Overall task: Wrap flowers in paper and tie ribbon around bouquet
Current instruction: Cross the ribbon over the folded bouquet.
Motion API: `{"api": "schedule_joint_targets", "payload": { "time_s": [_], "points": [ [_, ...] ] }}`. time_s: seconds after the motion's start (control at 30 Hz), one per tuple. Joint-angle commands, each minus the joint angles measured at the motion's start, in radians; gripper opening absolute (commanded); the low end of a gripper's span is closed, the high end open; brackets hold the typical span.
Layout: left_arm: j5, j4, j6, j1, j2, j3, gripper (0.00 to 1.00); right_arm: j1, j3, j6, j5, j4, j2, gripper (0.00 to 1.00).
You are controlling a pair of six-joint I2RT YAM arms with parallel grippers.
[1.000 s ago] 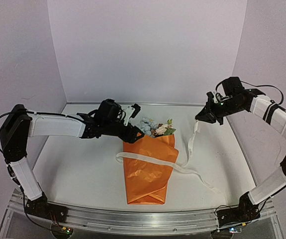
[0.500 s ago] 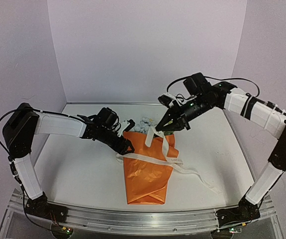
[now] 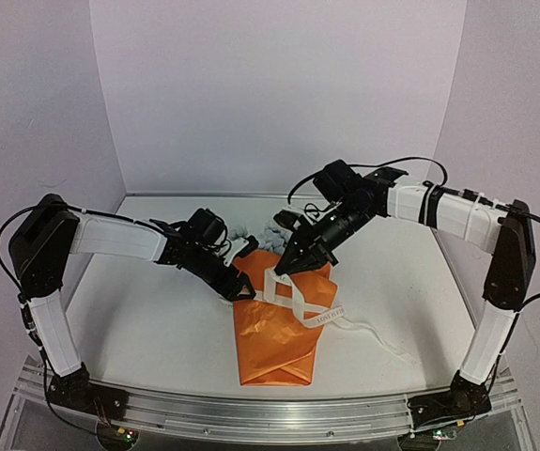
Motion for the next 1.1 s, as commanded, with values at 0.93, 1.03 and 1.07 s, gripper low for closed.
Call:
{"api": "schedule_joint_targets", "payload": {
  "time_s": [0.93, 1.03, 1.07],
  "points": [
    [-0.006, -0.015, -0.006, -0.019, -0.106, 0.05, 0.0, 0.047, -0.028, 0.054, 0.259, 0.017, 0.224, 0.0],
    [0.008, -0.018, -0.006, -0.019, -0.113, 0.054, 0.0, 0.048, -0.013, 0.058, 0.307, 0.009, 0.247, 0.0],
    [0.013, -0.017, -0.007, -0.019, -0.116, 0.054, 0.0, 0.048, -0.006, 0.061, 0.319, 0.008, 0.255, 0.0]
  ]
}}
